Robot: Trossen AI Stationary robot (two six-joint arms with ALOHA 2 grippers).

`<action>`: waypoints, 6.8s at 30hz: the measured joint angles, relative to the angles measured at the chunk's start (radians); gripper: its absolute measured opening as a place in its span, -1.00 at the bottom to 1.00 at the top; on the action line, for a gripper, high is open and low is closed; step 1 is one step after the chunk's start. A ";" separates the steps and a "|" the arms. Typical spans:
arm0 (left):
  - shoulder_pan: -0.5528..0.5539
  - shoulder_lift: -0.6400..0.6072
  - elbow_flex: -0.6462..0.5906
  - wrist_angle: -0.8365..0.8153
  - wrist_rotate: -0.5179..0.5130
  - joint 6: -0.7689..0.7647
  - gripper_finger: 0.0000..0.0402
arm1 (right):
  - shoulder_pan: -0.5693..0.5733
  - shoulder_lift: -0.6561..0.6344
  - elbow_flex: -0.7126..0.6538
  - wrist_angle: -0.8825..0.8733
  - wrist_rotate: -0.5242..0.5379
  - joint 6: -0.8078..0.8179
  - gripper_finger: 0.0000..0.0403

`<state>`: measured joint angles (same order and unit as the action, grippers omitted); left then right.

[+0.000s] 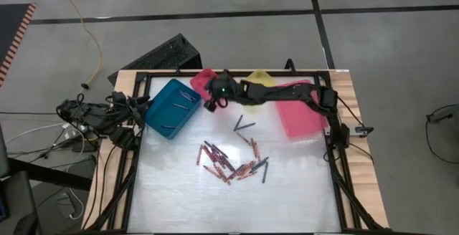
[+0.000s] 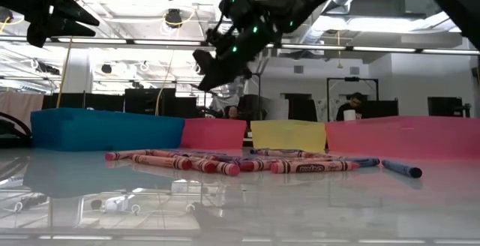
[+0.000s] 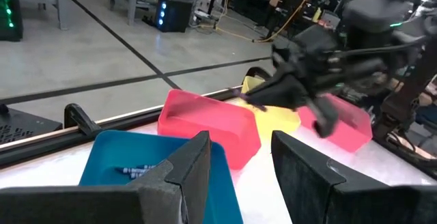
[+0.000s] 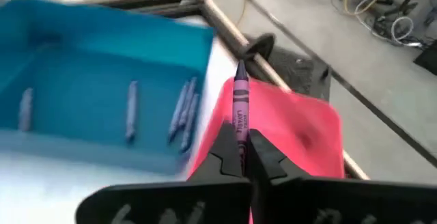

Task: Sort crayons
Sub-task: Put the violet crayon into the left pink bin, then adjust the blue crayons on the table, then put the violet crayon into the left pink bin

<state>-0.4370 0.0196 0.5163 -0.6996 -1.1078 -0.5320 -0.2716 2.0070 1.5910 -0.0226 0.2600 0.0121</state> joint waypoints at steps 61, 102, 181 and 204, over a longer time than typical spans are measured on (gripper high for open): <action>0.000 0.000 0.000 0.009 0.001 -0.014 -0.28 | 0.220 -0.035 -0.090 -0.750 -0.042 -0.053 -0.55; 0.000 0.000 0.000 -0.001 0.030 -0.054 -0.28 | 0.367 0.033 -0.001 -0.688 0.077 -0.009 -0.55; 0.000 0.000 0.000 -0.030 0.110 -0.134 -0.28 | 0.408 0.155 -0.248 0.209 0.183 0.157 -0.55; 0.000 0.000 0.000 -0.059 0.108 -0.146 -0.28 | 0.373 0.150 -0.247 0.083 0.083 0.261 -0.55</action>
<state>-0.4366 0.0193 0.5167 -0.7586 -0.9998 -0.6779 0.1017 2.1571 1.3441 0.0605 0.3433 0.2729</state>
